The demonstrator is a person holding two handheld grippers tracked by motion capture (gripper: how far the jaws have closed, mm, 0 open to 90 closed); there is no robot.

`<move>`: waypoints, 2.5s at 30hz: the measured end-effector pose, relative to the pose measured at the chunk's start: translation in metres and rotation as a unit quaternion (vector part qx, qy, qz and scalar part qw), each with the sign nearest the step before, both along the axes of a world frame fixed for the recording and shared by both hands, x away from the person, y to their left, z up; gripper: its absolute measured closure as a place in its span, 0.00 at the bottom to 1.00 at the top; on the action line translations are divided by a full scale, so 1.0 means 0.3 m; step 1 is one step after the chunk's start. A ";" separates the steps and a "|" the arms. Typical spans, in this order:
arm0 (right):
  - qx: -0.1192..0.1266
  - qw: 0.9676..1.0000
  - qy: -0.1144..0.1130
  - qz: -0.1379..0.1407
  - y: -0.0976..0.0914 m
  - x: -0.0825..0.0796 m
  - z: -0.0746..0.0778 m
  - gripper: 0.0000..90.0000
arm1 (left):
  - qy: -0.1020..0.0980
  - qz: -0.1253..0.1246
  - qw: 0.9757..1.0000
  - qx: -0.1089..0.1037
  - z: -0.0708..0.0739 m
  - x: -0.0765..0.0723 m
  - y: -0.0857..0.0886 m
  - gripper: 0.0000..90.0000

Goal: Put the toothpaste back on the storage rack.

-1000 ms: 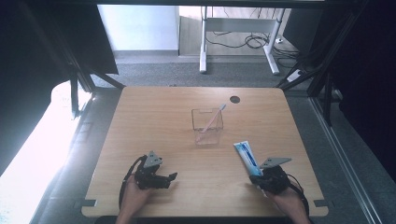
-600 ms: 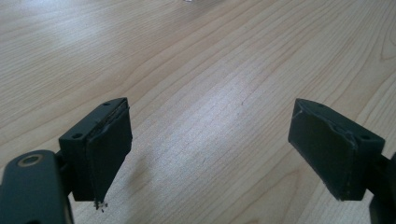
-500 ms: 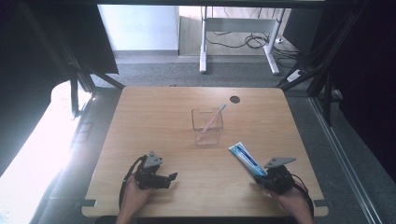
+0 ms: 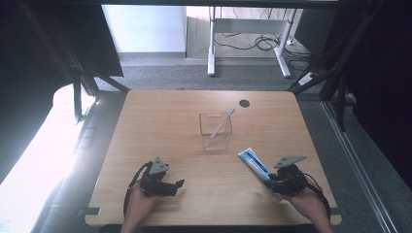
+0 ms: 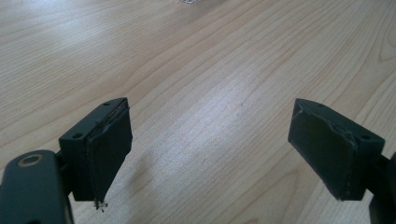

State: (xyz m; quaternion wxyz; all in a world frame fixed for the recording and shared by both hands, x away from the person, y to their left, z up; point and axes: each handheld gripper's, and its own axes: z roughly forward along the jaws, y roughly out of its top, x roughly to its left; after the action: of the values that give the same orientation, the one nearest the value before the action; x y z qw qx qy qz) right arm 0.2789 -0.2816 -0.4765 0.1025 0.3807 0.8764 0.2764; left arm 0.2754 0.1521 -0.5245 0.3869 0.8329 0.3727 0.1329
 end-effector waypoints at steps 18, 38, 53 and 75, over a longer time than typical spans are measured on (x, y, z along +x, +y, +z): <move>-0.074 0.995 0.066 -0.018 0.030 0.119 -0.019 0.52 | 0.002 0.002 1.000 -0.001 0.000 0.000 0.005 0.15; -0.128 0.985 0.116 -0.013 0.108 0.228 -0.053 0.49 | 0.009 0.004 1.000 0.001 -0.005 0.002 0.012 0.15; -0.145 0.979 0.141 -0.021 0.140 0.266 -0.065 0.66 | 0.012 0.000 1.000 0.004 -0.007 0.003 0.008 0.15; -0.091 0.990 0.112 -0.002 0.117 0.226 0.005 0.81 | 0.010 0.000 1.000 0.007 -0.007 0.003 0.009 0.15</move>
State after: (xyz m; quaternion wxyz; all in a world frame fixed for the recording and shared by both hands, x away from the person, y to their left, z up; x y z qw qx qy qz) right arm 0.3467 -0.2465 -0.4749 0.0388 0.4000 0.9032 0.1508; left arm 0.2762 0.1549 -0.5265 0.3774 0.8367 0.3761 0.1268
